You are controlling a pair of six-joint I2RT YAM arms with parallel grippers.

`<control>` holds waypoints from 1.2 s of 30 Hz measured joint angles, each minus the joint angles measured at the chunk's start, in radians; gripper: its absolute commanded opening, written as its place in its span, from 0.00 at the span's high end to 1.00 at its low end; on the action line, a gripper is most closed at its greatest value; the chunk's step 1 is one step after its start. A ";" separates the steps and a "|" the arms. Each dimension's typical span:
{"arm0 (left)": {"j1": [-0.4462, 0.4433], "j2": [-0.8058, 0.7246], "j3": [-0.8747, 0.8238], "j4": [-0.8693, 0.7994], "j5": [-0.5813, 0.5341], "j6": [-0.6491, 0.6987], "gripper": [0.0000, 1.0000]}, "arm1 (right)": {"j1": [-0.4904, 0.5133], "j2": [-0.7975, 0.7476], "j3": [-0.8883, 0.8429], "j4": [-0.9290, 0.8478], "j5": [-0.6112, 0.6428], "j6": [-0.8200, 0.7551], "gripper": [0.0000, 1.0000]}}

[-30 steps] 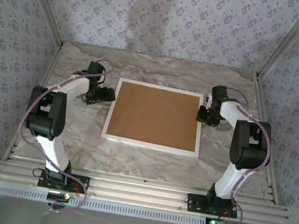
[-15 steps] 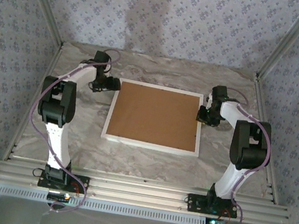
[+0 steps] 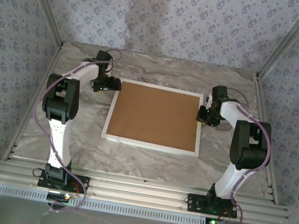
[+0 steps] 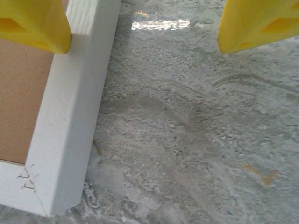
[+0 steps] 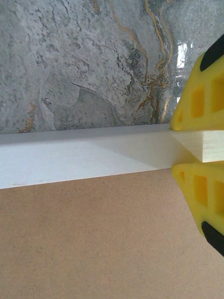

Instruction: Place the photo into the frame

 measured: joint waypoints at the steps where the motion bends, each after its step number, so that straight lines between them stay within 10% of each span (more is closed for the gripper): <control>1: 0.000 0.003 0.003 -0.002 0.003 0.000 0.19 | 0.000 0.000 0.000 0.000 0.000 0.000 0.82; 36: -0.066 0.013 0.021 -0.023 -0.112 -0.002 0.19 | 0.000 0.002 0.000 0.001 -0.002 0.007 0.82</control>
